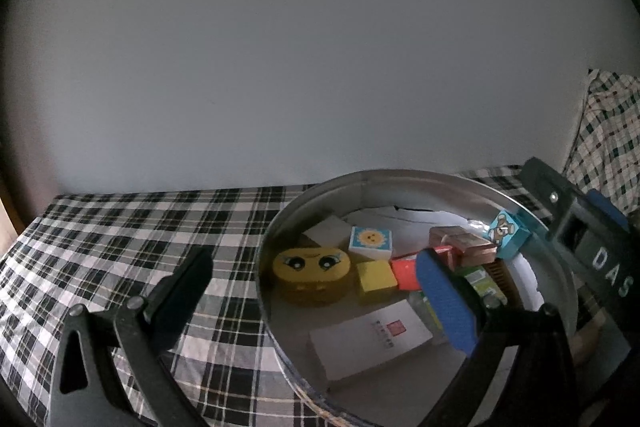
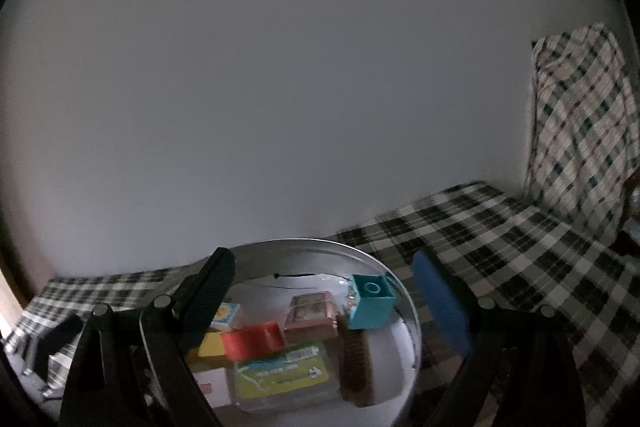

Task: Organize rigid objects
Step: 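Raise both open tools away from the tin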

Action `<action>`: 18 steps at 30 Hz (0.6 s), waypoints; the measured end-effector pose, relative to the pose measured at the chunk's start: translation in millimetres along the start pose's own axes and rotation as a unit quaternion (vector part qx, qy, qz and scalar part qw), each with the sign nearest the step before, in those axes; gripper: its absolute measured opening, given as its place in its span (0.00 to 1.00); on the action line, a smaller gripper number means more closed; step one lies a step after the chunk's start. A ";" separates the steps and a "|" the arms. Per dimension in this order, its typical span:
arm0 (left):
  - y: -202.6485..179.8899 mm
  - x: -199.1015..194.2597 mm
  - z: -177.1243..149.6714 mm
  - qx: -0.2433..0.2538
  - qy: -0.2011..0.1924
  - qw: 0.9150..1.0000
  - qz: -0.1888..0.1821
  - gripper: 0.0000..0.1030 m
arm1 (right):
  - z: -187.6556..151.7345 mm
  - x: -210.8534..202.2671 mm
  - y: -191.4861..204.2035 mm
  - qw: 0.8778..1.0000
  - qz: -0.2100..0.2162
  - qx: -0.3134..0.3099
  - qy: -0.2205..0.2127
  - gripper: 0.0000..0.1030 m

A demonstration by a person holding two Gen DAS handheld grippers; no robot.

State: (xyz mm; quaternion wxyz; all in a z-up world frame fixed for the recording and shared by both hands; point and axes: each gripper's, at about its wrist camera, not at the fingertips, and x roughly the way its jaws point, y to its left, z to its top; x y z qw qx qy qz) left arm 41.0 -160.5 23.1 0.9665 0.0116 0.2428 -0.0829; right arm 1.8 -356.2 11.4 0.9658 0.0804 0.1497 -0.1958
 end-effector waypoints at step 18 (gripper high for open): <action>-3.3 -20.0 -16.1 0.024 -0.066 0.997 0.008 0.99 | -17.9 -41.5 6.3 0.993 -0.056 -0.045 -0.097 0.90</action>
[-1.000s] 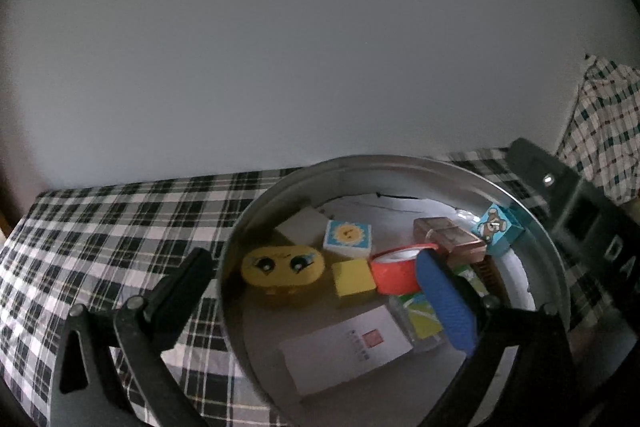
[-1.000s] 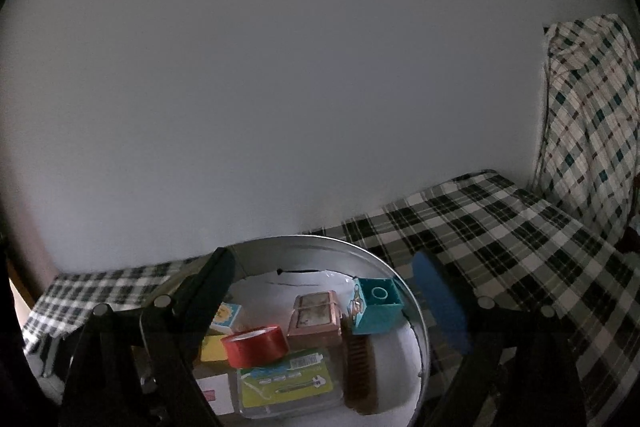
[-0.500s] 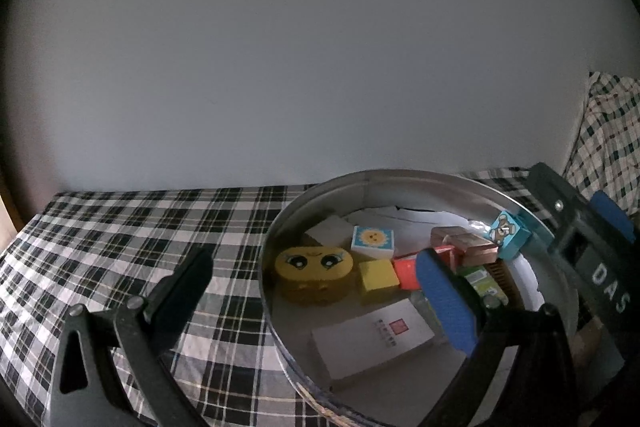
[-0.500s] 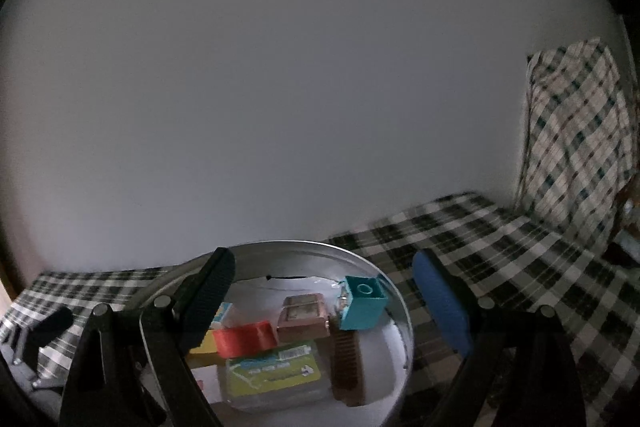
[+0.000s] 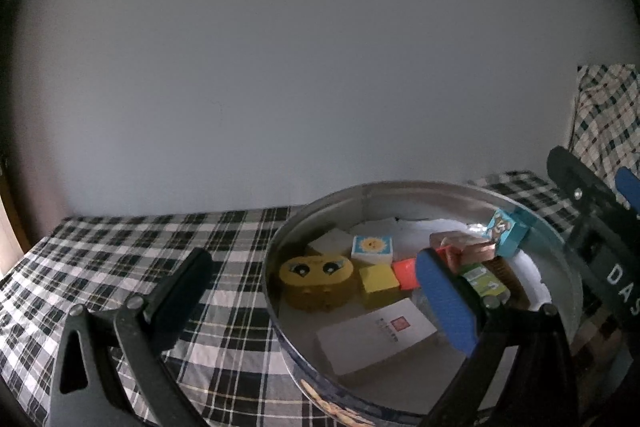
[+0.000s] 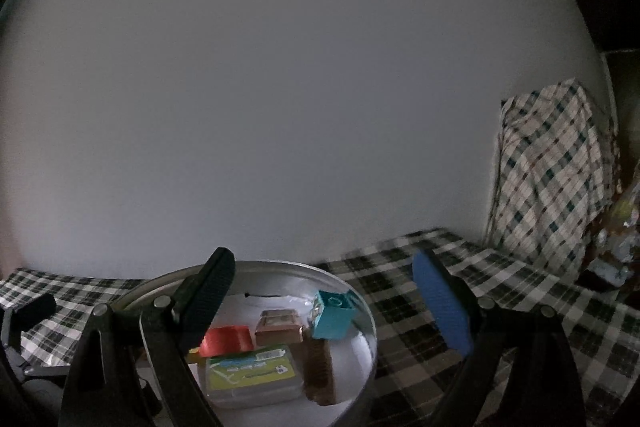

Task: Organize rigid objects
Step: 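Raise both open tools away from the tin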

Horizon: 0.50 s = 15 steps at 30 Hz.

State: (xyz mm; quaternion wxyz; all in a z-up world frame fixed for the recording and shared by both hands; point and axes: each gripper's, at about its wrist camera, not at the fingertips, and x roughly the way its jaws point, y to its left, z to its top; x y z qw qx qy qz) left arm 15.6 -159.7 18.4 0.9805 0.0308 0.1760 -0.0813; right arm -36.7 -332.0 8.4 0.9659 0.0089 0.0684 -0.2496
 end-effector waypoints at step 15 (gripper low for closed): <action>5.1 -22.6 -5.7 -0.006 -0.015 1.000 -0.008 1.00 | -1.1 -29.7 -3.3 1.000 -0.011 -0.011 -0.017 0.93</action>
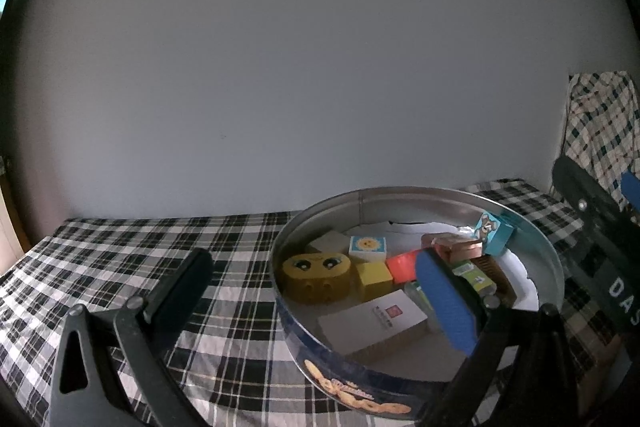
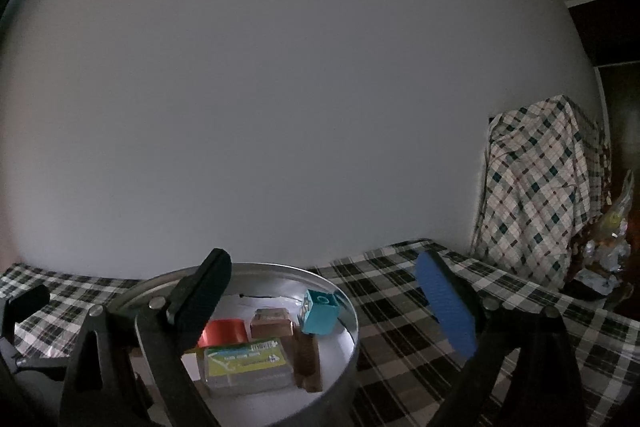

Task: Organize rigid objects
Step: 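Raise both open tools away from the tin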

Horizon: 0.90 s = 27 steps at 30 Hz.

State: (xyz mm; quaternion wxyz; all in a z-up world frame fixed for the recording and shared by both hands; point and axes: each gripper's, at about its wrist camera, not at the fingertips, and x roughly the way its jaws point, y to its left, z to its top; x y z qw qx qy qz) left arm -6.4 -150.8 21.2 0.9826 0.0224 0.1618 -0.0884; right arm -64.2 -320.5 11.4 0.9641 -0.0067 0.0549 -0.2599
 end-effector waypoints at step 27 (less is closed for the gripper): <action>-3.0 -14.5 -2.0 0.009 -0.006 1.000 0.014 1.00 | 0.3 -41.5 -4.1 0.997 -0.017 0.002 -0.069 0.99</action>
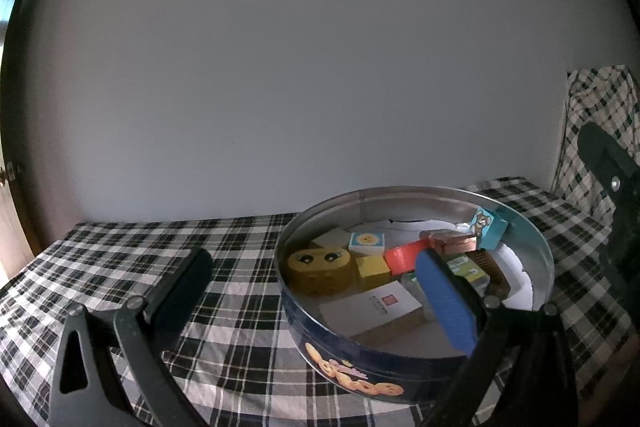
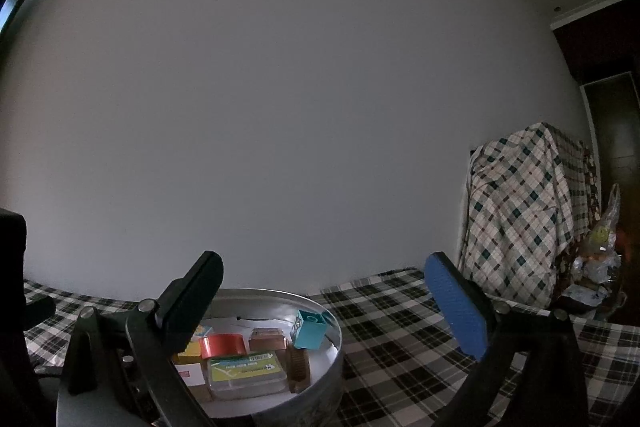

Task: Organize rigid objects
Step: 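Raise both open tools away from the tin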

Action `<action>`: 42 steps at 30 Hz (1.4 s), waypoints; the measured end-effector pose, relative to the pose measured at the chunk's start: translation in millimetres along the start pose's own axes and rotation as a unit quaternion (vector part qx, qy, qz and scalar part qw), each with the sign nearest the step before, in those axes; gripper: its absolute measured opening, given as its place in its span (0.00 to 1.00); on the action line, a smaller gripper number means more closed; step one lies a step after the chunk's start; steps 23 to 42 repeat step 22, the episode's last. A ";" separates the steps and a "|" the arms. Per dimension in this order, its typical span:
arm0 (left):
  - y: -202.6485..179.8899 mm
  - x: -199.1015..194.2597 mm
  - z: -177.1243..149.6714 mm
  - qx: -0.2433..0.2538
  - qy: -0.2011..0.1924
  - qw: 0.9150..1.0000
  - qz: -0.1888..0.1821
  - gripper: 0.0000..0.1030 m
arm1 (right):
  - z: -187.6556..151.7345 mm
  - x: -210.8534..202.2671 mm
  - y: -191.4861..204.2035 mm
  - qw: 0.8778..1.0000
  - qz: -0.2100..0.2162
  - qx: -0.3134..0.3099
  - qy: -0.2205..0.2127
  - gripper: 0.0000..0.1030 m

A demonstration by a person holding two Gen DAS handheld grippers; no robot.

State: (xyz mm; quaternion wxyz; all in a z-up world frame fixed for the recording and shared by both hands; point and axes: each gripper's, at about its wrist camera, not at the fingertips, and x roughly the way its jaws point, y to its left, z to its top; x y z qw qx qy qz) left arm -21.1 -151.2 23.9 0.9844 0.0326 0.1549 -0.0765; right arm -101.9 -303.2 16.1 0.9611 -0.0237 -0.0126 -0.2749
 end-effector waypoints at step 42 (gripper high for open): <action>4.2 2.7 -1.9 -0.014 0.011 1.000 -0.011 1.00 | 3.7 -4.8 -6.6 1.000 -0.004 0.012 -0.005 0.99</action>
